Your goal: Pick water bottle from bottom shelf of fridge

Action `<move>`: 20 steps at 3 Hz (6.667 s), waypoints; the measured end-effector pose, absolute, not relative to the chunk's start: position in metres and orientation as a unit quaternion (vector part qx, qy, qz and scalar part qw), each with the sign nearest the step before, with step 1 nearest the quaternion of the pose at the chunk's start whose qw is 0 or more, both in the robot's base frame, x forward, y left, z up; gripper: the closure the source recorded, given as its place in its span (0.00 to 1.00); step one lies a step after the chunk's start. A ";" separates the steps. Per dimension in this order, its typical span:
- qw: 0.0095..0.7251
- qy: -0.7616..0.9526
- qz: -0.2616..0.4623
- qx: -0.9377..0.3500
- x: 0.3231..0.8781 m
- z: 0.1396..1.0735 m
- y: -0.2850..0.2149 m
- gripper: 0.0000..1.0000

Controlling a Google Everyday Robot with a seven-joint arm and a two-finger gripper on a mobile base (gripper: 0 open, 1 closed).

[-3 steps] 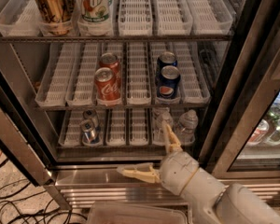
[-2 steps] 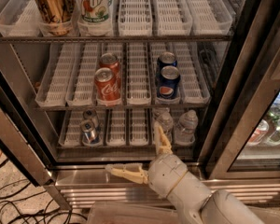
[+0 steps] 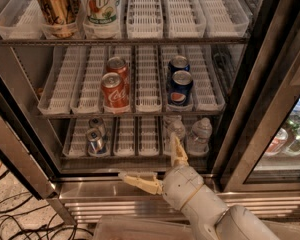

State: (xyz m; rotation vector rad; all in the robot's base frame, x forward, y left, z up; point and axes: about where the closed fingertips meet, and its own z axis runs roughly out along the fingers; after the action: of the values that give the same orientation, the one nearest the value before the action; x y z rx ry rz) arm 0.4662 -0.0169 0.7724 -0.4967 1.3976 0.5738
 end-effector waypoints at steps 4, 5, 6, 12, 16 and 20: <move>0.766 0.616 0.167 -0.078 0.452 0.699 -0.071 0.00; 0.769 0.619 0.154 -0.034 0.440 0.679 -0.101 0.00; 0.758 0.637 0.138 -0.011 0.433 0.657 -0.126 0.00; 0.732 0.677 0.065 -0.036 0.491 0.627 -0.147 0.00; 0.732 0.681 0.026 -0.022 0.522 0.632 -0.178 0.19; 0.729 0.684 0.028 -0.012 0.538 0.631 -0.177 0.35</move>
Offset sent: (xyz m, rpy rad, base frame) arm 0.0033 -0.0322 -0.0769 0.0679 -0.0808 -0.3162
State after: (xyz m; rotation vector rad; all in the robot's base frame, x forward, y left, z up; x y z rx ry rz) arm 0.5383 -0.1771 0.6309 -0.0275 1.5076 0.0619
